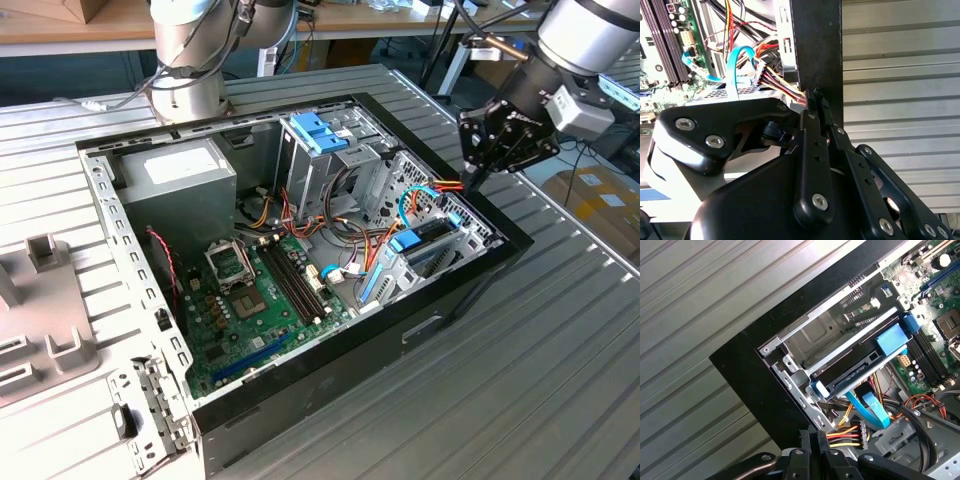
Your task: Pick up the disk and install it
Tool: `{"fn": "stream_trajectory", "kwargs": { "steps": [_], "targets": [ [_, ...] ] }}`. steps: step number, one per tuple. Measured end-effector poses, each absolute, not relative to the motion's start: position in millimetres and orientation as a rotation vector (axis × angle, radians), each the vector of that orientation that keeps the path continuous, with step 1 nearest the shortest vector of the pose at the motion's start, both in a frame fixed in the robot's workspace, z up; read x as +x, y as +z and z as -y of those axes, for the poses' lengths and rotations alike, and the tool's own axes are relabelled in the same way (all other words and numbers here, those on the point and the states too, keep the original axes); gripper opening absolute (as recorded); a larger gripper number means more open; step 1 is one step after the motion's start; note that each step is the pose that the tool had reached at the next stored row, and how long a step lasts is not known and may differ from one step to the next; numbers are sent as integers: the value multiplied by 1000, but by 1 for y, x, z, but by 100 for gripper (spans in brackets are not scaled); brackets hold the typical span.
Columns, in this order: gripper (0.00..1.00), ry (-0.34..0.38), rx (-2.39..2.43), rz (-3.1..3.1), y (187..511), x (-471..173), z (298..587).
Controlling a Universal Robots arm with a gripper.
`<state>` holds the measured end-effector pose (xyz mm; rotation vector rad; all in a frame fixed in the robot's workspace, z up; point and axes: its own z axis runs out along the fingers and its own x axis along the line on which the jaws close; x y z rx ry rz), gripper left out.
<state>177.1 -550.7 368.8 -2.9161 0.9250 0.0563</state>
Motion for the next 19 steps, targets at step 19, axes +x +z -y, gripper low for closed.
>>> {"fn": "stream_trajectory", "kwargs": {
  "steps": [19],
  "targets": [
    [17,57,-2915,-925,369,165,551]
  ]
}}
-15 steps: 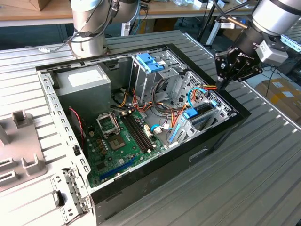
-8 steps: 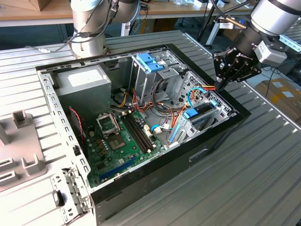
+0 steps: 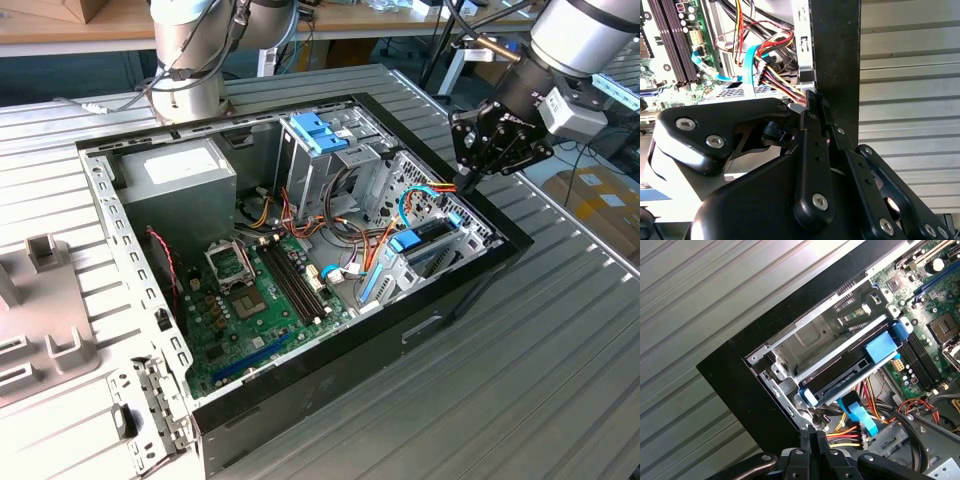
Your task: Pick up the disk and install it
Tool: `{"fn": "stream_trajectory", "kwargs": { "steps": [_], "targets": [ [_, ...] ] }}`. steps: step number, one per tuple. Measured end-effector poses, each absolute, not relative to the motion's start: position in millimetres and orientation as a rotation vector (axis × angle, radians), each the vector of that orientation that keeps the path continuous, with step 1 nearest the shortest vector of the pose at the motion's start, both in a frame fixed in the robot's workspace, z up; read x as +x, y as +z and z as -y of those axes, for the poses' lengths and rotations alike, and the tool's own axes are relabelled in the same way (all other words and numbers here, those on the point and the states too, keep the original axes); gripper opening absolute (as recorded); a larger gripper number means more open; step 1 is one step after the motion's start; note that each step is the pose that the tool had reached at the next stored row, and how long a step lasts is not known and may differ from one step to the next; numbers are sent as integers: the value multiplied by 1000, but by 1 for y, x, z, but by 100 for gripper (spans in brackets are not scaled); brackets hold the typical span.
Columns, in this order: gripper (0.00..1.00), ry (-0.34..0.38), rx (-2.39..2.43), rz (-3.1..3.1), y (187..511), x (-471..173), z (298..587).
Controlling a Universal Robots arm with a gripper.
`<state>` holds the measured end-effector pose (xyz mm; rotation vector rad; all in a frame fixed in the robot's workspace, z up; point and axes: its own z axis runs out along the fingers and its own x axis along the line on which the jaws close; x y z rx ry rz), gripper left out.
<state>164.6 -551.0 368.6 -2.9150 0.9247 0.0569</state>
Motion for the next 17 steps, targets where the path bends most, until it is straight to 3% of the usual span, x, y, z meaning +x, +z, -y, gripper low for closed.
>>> {"fn": "stream_trajectory", "kwargs": {
  "steps": [17],
  "targets": [
    [17,57,-2915,-925,369,151,551]
  ]
}}
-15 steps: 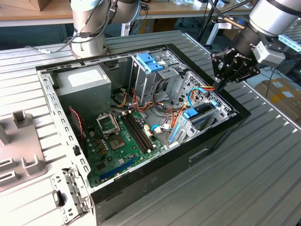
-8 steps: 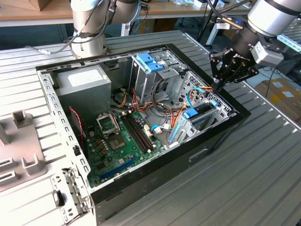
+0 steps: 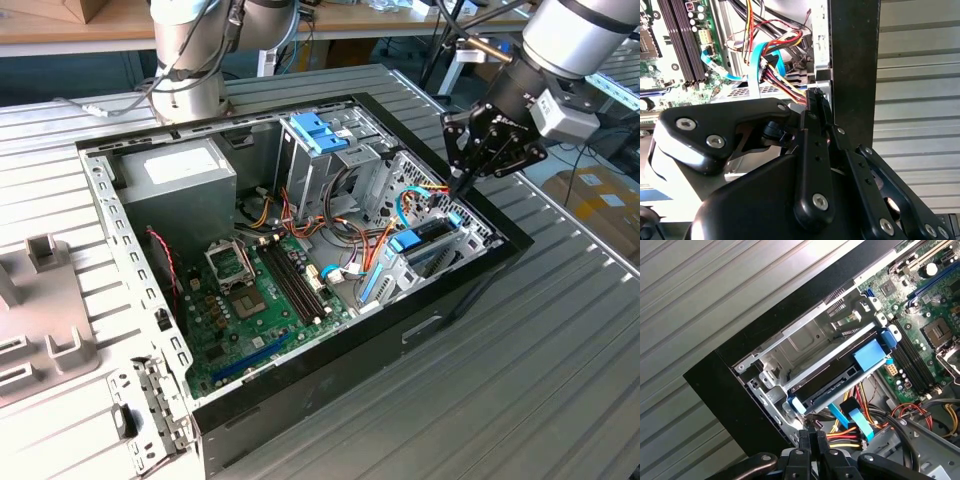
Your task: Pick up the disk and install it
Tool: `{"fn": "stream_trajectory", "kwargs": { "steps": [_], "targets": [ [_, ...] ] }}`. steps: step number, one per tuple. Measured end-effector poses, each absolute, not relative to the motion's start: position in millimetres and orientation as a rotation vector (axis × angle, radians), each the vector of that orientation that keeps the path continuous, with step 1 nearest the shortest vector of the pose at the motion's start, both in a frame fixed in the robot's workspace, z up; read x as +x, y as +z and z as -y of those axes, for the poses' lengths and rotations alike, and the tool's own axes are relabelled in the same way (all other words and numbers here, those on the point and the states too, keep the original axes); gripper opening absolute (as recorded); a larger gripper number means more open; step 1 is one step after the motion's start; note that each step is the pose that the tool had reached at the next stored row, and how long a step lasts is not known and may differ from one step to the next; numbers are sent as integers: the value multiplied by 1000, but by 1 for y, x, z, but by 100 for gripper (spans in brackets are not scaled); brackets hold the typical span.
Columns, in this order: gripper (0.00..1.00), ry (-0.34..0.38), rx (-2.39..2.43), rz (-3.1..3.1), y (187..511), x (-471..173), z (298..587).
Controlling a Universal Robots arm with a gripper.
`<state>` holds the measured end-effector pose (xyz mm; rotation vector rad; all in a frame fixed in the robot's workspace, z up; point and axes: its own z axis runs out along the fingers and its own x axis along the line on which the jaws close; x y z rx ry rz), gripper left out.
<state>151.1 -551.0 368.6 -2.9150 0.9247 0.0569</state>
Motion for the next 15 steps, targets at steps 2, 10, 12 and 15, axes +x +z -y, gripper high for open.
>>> {"fn": "stream_trajectory", "kwargs": {
  "steps": [2,10,12,15],
  "targets": [
    [17,57,-2915,-925,369,150,551],
    [17,57,-2915,-925,369,142,551],
    [17,57,-2915,-925,369,141,551],
    [17,57,-2915,-925,369,138,551]
  ]
}}
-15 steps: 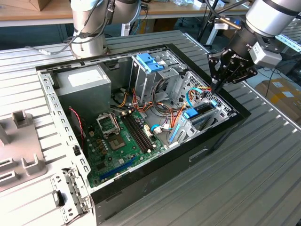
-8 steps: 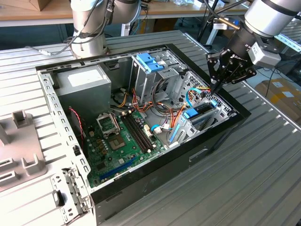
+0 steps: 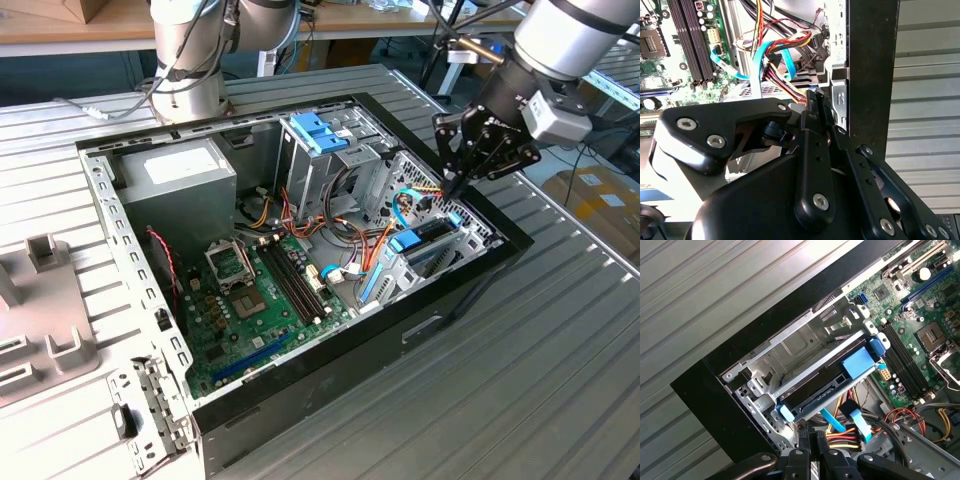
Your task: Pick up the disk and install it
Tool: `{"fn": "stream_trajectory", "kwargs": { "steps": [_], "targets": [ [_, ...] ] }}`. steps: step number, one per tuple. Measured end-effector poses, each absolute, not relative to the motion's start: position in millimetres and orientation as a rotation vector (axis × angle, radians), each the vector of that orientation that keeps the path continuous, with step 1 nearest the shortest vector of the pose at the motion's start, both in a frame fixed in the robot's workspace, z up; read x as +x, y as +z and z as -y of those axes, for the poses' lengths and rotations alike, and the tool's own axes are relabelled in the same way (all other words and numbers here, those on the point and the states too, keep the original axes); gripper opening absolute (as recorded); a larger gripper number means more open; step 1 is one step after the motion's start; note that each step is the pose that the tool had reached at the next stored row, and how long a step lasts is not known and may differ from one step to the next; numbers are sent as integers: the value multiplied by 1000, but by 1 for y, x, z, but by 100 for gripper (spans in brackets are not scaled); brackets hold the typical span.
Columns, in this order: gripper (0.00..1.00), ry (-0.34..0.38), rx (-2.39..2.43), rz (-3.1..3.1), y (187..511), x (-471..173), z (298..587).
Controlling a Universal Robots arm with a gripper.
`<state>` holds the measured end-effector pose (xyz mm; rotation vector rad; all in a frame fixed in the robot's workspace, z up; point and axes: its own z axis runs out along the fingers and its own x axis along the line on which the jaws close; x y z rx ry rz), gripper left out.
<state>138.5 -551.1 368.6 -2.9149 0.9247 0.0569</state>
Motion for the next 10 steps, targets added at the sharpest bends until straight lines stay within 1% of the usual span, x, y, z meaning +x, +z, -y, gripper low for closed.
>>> {"fn": "stream_trajectory", "kwargs": {
  "steps": [10],
  "targets": [
    [17,57,-2915,-925,369,129,551]
  ]
}}
